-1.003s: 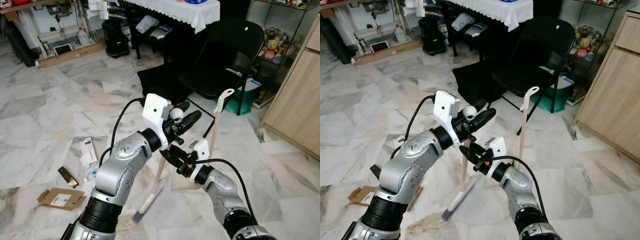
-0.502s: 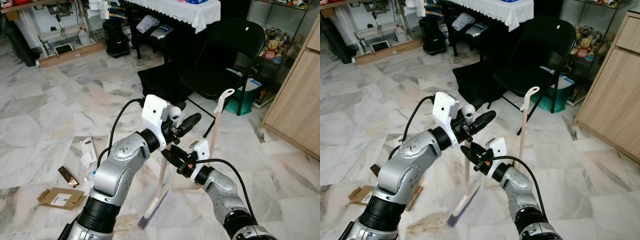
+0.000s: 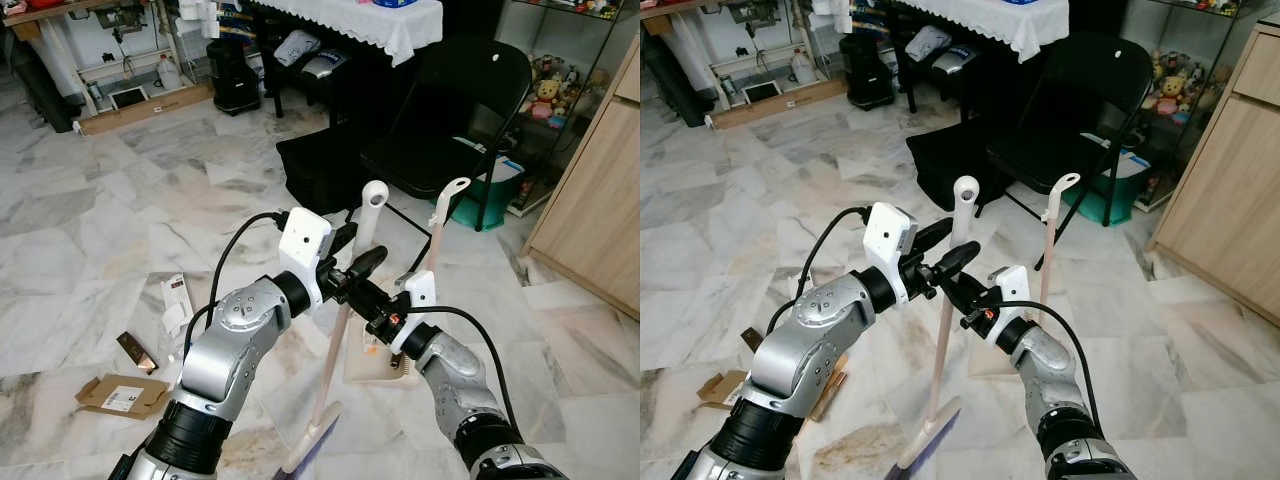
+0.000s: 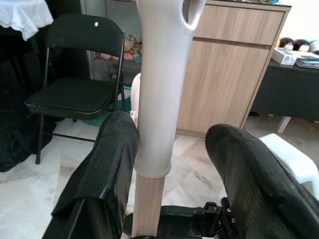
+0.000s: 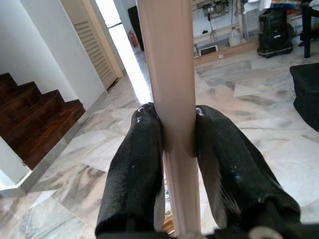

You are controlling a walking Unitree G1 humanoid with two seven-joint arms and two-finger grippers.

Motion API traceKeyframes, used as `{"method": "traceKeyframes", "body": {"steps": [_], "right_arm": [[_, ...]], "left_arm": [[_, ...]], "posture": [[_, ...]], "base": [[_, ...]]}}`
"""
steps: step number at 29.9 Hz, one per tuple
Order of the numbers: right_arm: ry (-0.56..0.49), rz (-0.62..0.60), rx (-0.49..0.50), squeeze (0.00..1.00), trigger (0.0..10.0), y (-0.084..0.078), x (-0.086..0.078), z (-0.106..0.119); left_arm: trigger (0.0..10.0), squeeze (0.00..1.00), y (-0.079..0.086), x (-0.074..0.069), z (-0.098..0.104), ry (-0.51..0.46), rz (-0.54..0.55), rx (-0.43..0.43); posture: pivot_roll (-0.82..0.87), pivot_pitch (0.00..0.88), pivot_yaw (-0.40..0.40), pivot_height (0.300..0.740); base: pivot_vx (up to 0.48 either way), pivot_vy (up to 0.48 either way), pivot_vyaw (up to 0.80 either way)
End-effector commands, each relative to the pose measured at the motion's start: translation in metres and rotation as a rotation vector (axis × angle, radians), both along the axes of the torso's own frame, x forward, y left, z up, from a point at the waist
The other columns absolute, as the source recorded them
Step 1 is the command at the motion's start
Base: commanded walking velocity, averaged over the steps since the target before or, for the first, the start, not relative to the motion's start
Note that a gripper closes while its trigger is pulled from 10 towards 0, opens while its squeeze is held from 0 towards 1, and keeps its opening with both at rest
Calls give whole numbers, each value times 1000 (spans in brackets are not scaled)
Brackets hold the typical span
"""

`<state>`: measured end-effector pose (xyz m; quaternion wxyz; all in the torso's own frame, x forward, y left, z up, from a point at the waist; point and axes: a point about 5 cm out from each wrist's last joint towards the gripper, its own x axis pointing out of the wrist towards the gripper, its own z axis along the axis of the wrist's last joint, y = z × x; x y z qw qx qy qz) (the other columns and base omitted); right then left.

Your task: Sweep floor

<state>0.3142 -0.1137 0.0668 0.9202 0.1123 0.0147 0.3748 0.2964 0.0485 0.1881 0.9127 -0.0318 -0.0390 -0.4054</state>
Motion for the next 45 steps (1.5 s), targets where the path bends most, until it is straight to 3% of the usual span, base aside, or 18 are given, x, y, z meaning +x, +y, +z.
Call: {"method": "traceKeyframes", "body": {"steps": [1,14,34,35,36,45], "right_arm": [[-25,16,11,0,0,6,3,6],[-17,101,11,0,0,24,-5,1],[-10,141,13,0,0,29,-10,-2],[-9,142,13,0,0,29,-10,-2],[-8,142,13,0,0,30,-10,-2],[-9,144,12,0,0,30,-10,-1]], "left_arm": [[10000,0,2,2,-5,9,25,15],[10000,0,5,14,2,6,135,-47],[10000,0,1,15,0,13,139,-44],[8784,0,1,15,-1,16,137,-38],[0,0,1,15,-2,18,139,-33],[0,0,-1,13,-10,41,113,10]], "posture": [[35,15,83,740],[33,17,84,740],[28,17,85,740],[28,17,85,740],[28,17,85,740],[28,18,86,740]], "base": [[0,0,0],[0,0,0],[0,0,0],[0,0,0],[0,0,0],[0,0,0]]}}
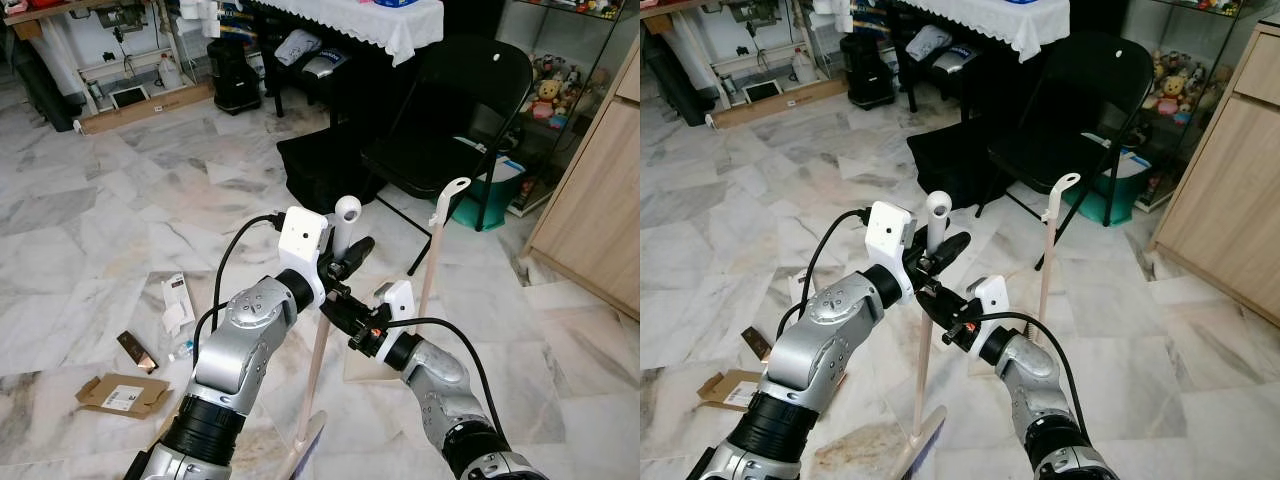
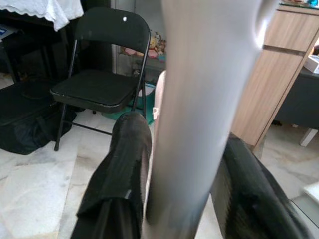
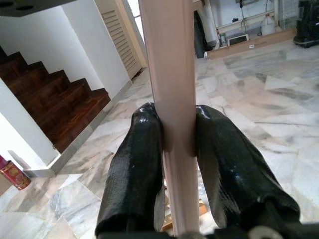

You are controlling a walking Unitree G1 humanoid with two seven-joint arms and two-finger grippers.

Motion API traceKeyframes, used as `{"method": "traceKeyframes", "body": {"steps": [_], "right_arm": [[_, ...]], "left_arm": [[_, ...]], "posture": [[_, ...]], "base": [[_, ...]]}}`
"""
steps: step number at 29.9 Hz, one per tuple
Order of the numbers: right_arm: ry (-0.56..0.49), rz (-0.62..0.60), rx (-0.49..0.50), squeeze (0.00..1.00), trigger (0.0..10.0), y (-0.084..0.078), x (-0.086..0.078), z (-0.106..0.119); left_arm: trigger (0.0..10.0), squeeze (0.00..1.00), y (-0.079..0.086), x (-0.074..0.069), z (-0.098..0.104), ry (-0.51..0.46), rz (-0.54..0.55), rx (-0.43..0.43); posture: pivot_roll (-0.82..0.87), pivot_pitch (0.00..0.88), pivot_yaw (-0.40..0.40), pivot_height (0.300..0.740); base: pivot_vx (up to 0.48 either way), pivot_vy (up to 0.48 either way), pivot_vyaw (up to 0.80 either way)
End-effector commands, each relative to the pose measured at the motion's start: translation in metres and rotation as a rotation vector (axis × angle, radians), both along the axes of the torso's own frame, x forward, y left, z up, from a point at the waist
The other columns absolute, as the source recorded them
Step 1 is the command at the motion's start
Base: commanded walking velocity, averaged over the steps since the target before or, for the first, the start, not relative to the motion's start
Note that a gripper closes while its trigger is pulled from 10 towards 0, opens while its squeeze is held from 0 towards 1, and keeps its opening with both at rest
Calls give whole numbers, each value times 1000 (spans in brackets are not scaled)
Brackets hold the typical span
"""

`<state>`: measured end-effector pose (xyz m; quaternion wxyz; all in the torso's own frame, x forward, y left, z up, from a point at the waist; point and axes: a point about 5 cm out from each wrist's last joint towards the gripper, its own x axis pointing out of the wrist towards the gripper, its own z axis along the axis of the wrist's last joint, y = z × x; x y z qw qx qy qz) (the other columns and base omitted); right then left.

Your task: Sweep floor

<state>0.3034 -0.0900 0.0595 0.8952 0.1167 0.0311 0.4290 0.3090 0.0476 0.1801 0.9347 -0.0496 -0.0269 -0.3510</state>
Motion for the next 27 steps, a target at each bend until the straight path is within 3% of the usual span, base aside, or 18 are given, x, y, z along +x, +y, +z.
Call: {"method": "traceKeyframes", "body": {"steps": [1,23,24,25,26,27], "right_arm": [[-31,21,11,0,0,6,1,6],[-16,-7,-20,0,0,2,1,2],[-12,-34,-43,0,5765,-1,3,1],[-12,-34,-43,0,5765,-1,3,1],[-11,-70,-67,0,10000,-4,5,0],[-14,-91,-82,0,10000,-6,7,0]], "left_arm": [[0,0,0,-1,-2,1,-4,35],[0,0,5,2,1,2,19,15],[0,0,5,3,1,2,20,13],[0,0,5,3,1,2,20,13],[0,0,6,3,2,1,21,11],[0,0,6,3,2,0,21,11]], "posture": [[28,19,87,740],[33,21,85,740],[33,21,84,740],[33,21,84,740],[34,21,84,740],[35,22,85,740]], "base": [[0,0,0],[0,0,0],[0,0,0],[0,0,0],[0,0,0],[0,0,0]]}}
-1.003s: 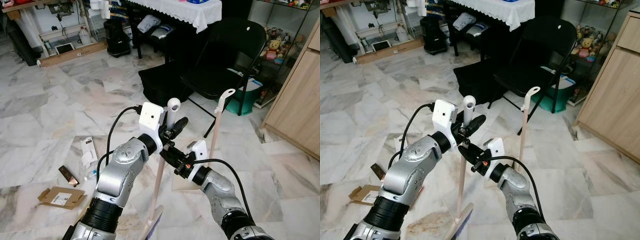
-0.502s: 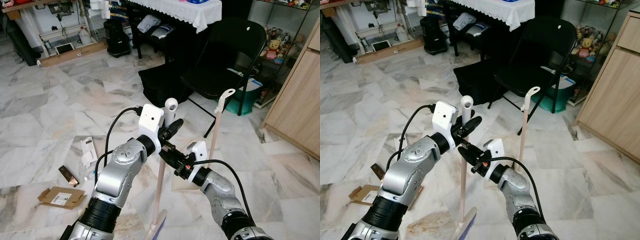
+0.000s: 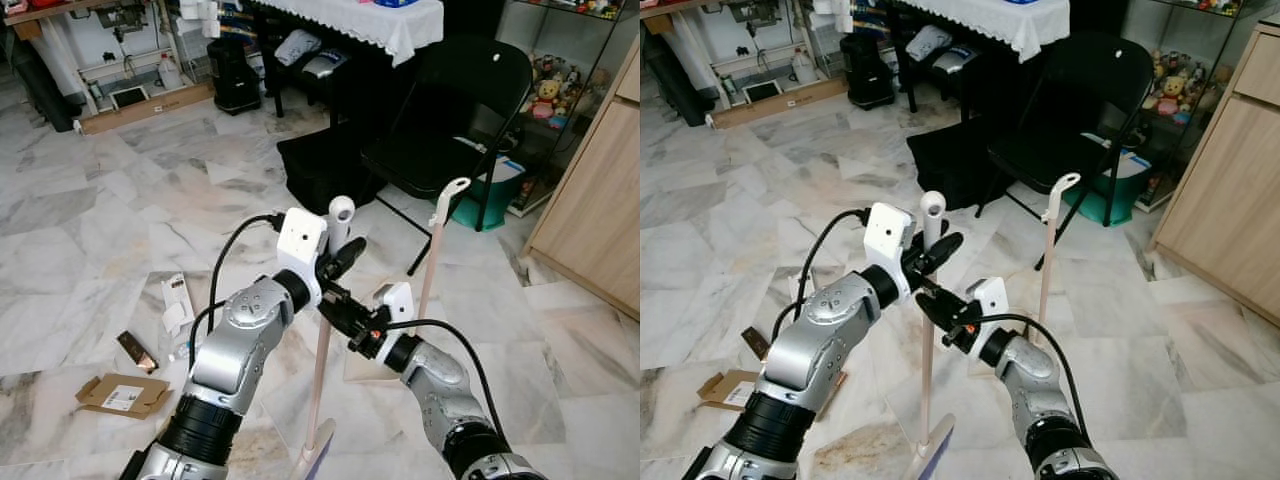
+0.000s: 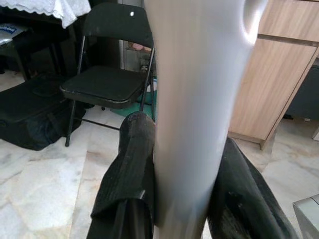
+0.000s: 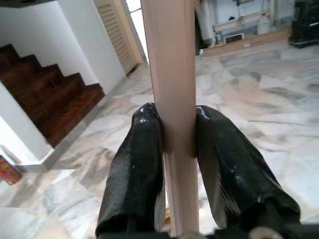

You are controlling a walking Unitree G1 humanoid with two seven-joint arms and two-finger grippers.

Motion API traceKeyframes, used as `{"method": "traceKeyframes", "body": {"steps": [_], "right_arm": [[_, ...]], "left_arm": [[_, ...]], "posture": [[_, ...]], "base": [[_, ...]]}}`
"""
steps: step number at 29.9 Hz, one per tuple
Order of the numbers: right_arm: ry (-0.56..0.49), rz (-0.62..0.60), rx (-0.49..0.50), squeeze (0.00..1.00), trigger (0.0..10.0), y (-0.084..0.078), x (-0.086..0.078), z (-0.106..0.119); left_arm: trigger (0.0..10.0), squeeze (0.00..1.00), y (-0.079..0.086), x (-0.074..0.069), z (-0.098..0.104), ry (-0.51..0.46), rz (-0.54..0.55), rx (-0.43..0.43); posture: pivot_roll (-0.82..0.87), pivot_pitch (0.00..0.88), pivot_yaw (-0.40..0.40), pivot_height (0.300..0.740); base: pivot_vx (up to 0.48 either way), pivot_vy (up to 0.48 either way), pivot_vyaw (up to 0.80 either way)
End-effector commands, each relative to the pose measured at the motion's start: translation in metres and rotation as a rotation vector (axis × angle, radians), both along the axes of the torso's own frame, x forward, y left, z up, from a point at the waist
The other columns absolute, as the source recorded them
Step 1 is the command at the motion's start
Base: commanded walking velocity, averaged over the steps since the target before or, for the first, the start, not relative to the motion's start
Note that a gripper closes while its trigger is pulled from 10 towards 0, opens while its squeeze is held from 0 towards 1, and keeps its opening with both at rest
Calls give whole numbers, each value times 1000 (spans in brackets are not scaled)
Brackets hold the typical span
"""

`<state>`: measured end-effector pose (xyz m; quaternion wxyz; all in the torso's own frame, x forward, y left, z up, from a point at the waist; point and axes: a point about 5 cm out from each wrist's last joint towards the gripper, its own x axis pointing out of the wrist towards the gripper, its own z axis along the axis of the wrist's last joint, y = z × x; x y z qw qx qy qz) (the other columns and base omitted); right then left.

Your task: Sweep floor

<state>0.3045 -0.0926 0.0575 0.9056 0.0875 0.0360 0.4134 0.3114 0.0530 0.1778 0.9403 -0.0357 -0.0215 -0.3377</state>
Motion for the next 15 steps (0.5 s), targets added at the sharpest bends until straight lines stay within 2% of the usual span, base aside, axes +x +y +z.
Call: {"method": "traceKeyframes", "body": {"steps": [1,6,9,15], "right_arm": [[-6,-85,-35,0,10000,-6,8,3],[-6,-125,-49,0,10000,-10,10,3],[-18,-189,-79,0,10000,-16,14,4],[-23,-214,-85,0,10000,-17,15,4]], "left_arm": [[0,0,0,1,5,-3,-8,-19],[0,0,1,1,5,-6,-7,-18],[0,0,1,1,6,-8,-7,-18],[0,0,1,0,6,-8,-16,-19]], "posture": [[35,21,84,740],[35,21,84,740],[36,21,83,740],[36,21,83,740]], "base": [[0,0,0],[0,0,0],[0,0,0],[0,0,0]]}}
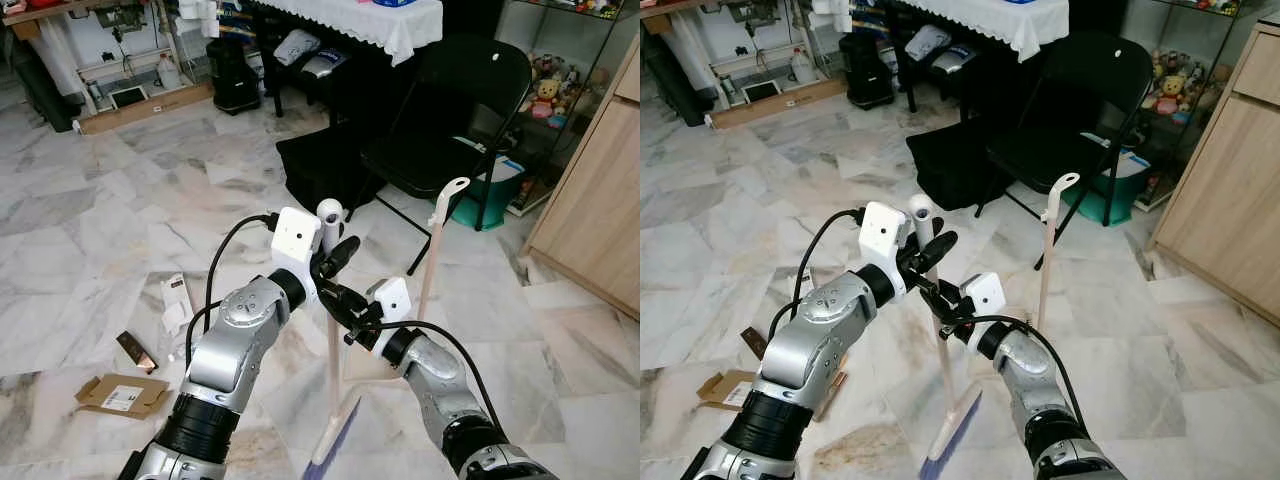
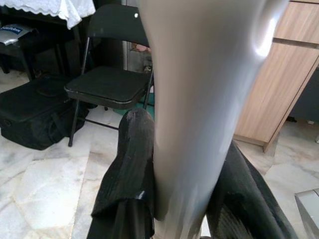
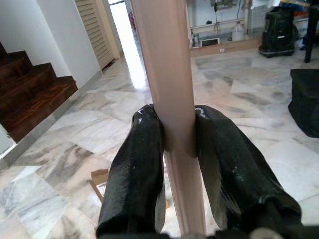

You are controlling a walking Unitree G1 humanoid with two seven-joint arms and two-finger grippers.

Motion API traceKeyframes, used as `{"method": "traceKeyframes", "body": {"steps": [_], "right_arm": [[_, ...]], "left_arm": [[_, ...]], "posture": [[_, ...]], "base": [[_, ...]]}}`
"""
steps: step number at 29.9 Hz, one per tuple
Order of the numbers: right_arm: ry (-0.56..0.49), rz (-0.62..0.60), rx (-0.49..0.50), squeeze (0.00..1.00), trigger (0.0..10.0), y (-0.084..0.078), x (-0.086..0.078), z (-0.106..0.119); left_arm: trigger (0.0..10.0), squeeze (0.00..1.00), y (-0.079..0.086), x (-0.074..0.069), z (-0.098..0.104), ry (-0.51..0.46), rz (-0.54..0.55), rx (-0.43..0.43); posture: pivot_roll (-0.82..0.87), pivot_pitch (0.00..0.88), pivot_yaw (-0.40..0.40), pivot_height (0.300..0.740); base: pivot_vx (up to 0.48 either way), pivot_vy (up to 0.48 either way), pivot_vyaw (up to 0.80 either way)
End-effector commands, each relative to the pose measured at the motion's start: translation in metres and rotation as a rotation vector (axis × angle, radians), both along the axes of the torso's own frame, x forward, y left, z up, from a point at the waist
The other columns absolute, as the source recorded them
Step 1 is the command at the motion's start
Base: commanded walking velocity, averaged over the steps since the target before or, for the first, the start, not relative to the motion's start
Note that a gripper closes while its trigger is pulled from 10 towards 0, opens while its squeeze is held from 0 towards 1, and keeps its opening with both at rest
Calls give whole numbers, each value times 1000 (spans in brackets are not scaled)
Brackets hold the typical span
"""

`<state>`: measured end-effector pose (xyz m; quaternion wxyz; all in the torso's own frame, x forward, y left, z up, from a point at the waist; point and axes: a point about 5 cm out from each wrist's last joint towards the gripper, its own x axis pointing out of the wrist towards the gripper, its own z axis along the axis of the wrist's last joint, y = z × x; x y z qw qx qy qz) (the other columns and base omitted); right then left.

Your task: Sweep floor

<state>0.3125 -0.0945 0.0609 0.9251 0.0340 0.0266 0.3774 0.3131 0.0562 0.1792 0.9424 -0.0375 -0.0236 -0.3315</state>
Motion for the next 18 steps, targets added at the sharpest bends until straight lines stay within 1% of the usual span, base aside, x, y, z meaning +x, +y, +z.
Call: {"method": "traceKeyframes", "body": {"steps": [1,4,12,13,14,15,18], "right_arm": [[27,-140,13,0,10000,-16,8,0],[24,-175,5,0,10000,-19,9,1],[21,-210,0,0,10000,-22,11,1],[25,-213,6,90,10000,-22,11,1],[27,-214,12,925,10000,-22,11,1],[28,-216,16,1000,10000,-23,11,1],[27,-218,16,1000,10000,-23,11,1]], "left_arm": [[0,0,-3,-1,5,-6,-31,-14],[0,0,-3,-2,5,-6,-35,-14],[0,0,-3,-2,5,-6,-40,-14],[0,0,-3,-2,5,-6,-40,-14],[0,0,-3,-2,5,-6,-40,-13],[0,0,-3,-2,5,-6,-40,-13],[0,0,-4,-2,5,-6,-39,-12]], "posture": [[36,21,83,740],[38,21,83,740],[38,19,83,740],[38,19,83,740],[38,19,83,740],[38,19,83,740],[39,19,84,740]], "base": [[0,0,0],[0,0,0],[0,0,0],[0,0,0],[0,0,0],[0,0,0],[0,0,0]]}}
